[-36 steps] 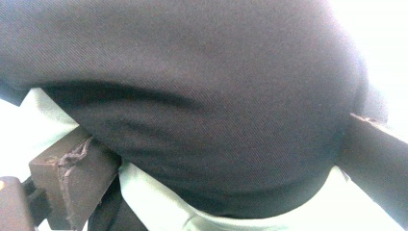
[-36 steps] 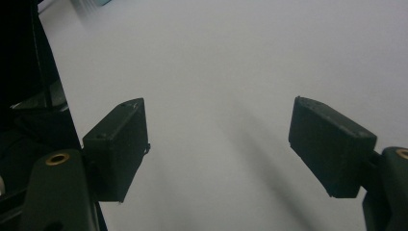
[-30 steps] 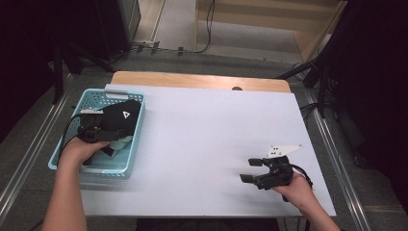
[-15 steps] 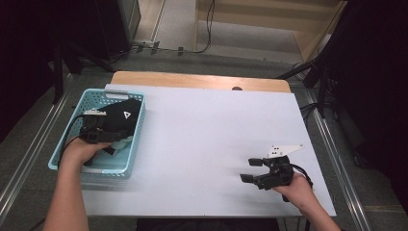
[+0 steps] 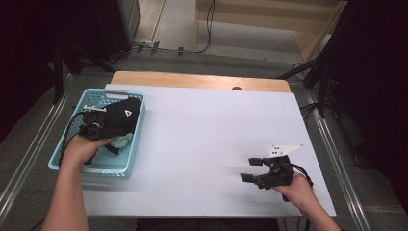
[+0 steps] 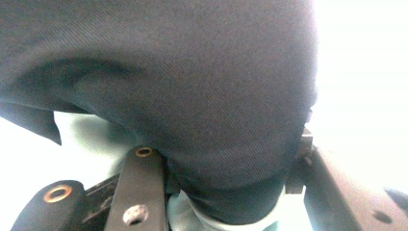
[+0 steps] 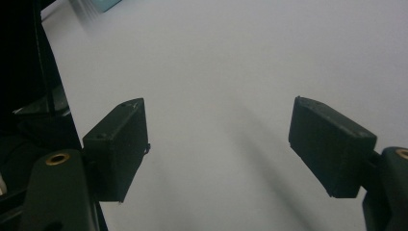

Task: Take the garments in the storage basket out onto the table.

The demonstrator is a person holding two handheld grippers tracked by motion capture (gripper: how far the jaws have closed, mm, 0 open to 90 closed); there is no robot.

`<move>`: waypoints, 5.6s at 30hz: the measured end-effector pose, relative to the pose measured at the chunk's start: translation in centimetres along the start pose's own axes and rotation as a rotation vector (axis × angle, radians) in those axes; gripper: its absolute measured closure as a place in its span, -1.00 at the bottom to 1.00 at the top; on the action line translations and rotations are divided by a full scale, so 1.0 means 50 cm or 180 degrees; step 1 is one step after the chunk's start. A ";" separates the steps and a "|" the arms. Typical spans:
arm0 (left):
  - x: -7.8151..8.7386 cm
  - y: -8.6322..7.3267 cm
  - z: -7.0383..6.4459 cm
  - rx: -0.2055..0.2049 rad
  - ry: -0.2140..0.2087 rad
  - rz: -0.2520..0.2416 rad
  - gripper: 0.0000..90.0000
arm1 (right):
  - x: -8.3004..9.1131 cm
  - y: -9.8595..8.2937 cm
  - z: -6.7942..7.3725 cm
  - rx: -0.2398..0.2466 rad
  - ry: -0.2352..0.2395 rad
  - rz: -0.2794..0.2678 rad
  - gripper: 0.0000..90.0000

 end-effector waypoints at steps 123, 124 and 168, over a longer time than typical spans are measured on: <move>0.137 0.116 -0.297 -0.0709 -0.1382 -0.0457 0.36 | 0.029 -0.014 -0.002 -0.0096 -0.0146 -0.0120 -0.56; 0.134 0.117 -0.299 -0.0707 -0.1385 -0.0457 0.36 | 0.030 -0.015 -0.002 -0.0089 -0.0160 -0.0135 -0.56; 0.011 0.116 -0.429 -0.0882 -0.1515 -0.0266 0.36 | 0.066 -0.045 0.002 -0.0191 -0.0380 -0.0222 -0.55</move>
Point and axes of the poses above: each handheld gripper's, and its own axes: x roughly backward along the jaws, y roughly out of its top, z roughly to its left, the point moved 3 cm from there along -x, roughly forward along the jaws, and after that the axes turned 7 degrees about y, right-handed, at the moved point
